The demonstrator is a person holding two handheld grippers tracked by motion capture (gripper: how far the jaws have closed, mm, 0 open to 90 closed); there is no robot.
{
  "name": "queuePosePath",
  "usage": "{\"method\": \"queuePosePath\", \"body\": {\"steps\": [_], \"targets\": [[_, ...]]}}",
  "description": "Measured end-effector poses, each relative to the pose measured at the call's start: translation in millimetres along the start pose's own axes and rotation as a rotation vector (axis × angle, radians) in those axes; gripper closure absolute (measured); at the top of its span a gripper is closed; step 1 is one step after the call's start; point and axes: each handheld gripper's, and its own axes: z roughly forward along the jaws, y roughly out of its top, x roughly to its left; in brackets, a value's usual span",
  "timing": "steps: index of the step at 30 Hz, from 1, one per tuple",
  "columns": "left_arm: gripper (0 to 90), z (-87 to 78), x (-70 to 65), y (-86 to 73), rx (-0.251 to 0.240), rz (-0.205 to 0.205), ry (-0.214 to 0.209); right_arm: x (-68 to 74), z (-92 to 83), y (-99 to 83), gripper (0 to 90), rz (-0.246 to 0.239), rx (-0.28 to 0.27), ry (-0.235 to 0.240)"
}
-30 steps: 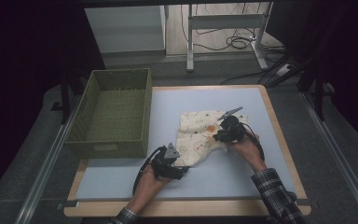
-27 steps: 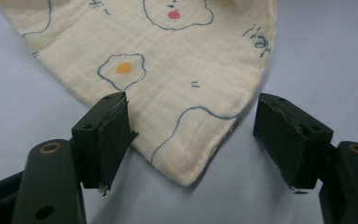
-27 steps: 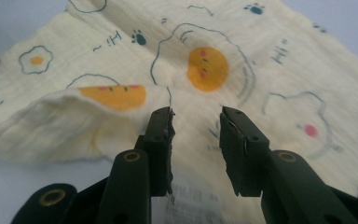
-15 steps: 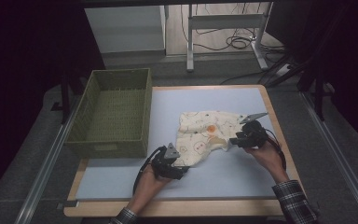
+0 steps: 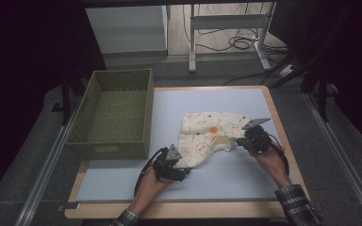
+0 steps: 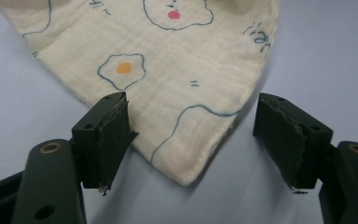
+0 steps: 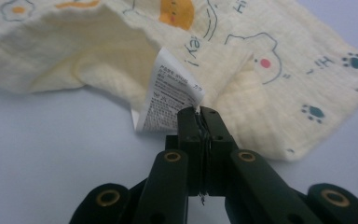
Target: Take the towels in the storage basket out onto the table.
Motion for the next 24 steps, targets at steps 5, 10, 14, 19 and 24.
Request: {"method": "queuePosePath", "body": {"steps": [5,10,14,19,24], "targets": [[26.6,-0.9,-1.1,0.0,0.002,-0.004,0.002,2.3,-30.9,-12.5,87.9,0.006,-0.019,-0.009],[24.7,-5.4,-2.2,0.3,-0.006,-0.046,-0.037,7.6,-61.2,-35.3,87.9,0.008,-0.025,-0.015],[28.5,-17.3,-2.2,1.9,-0.013,-0.041,-0.023,17.3,-81.1,-68.3,87.8,0.028,-0.009,-0.007],[39.9,-29.0,-3.7,0.9,-0.006,-0.029,-0.009,24.2,-83.7,-98.1,87.6,0.053,0.005,0.0],[55.5,-27.2,-6.9,-4.3,0.04,-0.013,-0.025,25.4,-72.6,-124.6,87.4,0.095,0.008,0.023]]}}
